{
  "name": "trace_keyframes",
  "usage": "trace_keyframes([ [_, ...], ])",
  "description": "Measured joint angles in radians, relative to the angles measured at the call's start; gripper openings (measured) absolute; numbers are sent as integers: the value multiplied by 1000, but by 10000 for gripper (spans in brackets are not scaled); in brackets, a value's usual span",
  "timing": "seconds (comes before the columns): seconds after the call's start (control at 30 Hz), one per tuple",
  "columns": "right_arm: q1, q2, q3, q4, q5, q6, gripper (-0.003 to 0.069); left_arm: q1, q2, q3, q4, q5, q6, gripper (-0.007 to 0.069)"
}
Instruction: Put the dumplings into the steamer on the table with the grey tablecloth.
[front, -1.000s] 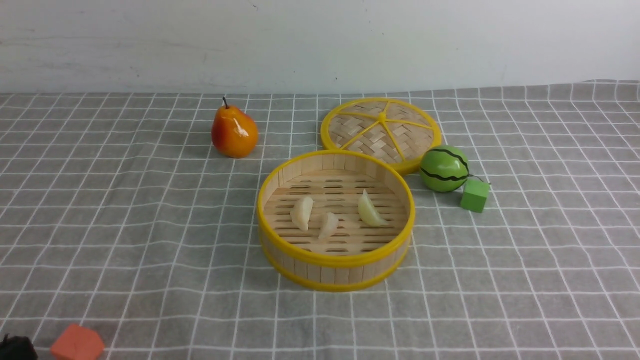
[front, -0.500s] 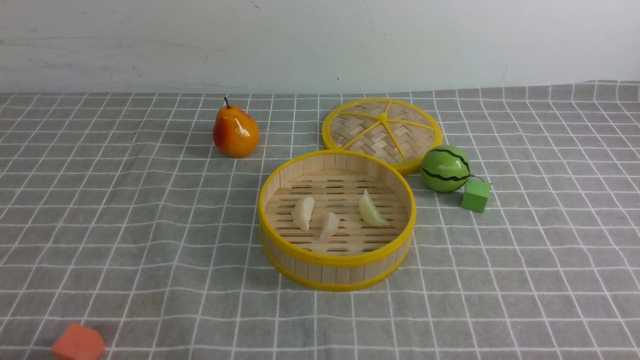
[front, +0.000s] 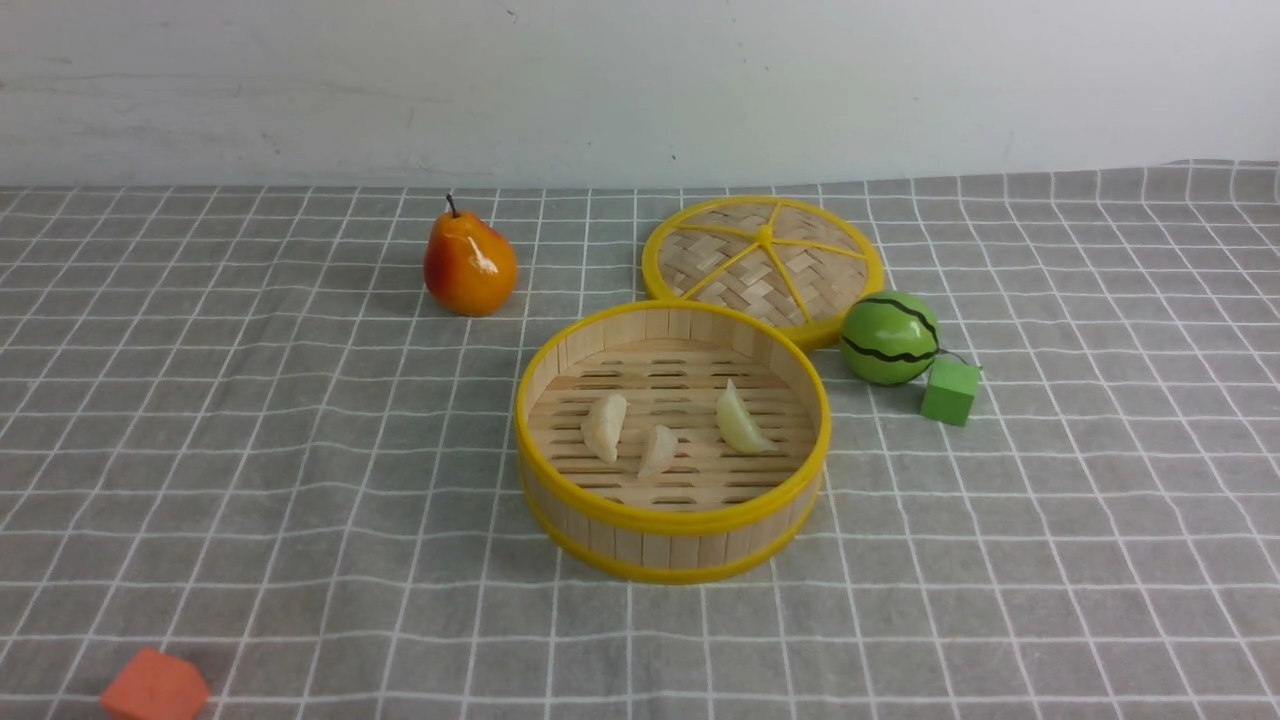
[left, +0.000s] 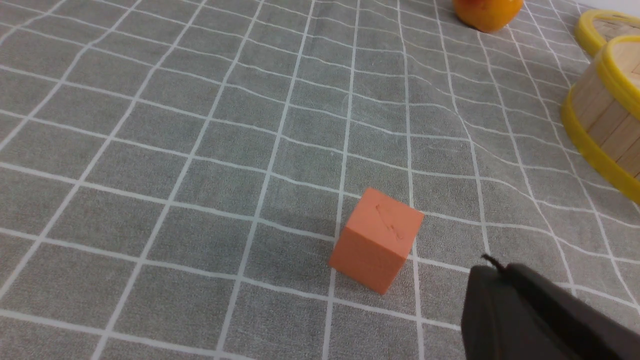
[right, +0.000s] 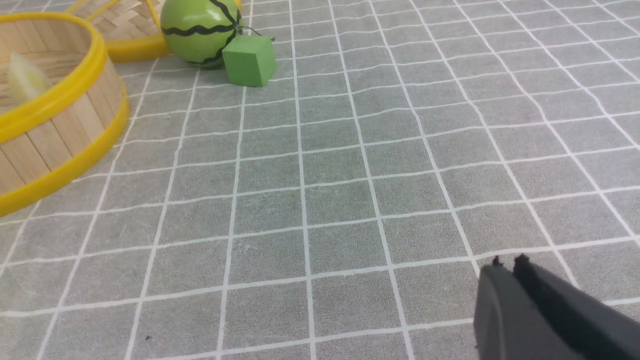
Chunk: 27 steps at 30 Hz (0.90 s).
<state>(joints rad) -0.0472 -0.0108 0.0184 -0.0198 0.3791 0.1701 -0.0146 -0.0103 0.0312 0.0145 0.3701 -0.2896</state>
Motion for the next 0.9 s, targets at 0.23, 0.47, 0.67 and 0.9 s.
trace_keyframes([
  [0.23,0,0,0,0,0,0,38,0,0,0,0,0,0,-15],
  [0.47,0,0,0,0,0,1,47,0,0,0,0,0,0,-15],
  [0.67,0,0,0,0,0,1,56,0,0,0,0,0,0,-15],
  [0.9,0,0,0,0,0,1,62,0,0,0,0,4,0,-13],
])
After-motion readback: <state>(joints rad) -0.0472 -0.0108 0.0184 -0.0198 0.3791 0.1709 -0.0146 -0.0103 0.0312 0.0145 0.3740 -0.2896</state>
